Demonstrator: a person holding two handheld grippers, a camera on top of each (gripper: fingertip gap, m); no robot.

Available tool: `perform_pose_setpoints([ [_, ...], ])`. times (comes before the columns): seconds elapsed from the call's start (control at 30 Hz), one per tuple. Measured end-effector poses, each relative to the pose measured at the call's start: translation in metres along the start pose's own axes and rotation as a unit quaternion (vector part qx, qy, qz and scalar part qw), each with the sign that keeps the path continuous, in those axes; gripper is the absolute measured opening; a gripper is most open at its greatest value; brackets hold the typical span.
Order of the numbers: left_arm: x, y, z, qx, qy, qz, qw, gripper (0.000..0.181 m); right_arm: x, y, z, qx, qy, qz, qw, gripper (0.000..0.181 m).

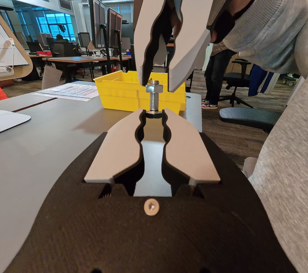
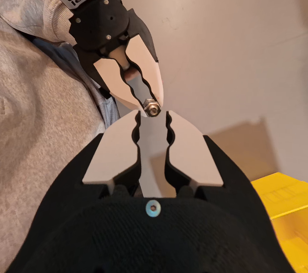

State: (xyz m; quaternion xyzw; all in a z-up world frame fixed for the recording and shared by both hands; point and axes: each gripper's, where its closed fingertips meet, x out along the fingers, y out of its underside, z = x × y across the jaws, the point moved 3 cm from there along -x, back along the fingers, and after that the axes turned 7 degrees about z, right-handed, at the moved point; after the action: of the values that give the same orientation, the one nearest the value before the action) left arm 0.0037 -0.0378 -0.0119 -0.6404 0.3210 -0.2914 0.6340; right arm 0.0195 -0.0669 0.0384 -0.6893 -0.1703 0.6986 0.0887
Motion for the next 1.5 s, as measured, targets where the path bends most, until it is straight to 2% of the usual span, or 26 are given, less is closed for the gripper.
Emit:
perform_pose_setpoints([
  [0.33,-0.001,-0.001,0.001,-0.001,-0.002,-0.003,1.0,0.019,0.0,0.015,-0.017,0.021,0.019,0.026,0.999,0.027],
  [1.1,0.003,0.003,-0.004,0.008,0.007,0.008,1.0,0.019,0.003,-0.009,0.015,-0.042,-0.013,0.007,0.999,0.026],
  [1.5,0.001,0.0,0.0,-0.005,-0.001,-0.003,1.0,0.019,0.001,0.006,0.021,-0.049,-0.018,0.056,0.997,0.02],
])
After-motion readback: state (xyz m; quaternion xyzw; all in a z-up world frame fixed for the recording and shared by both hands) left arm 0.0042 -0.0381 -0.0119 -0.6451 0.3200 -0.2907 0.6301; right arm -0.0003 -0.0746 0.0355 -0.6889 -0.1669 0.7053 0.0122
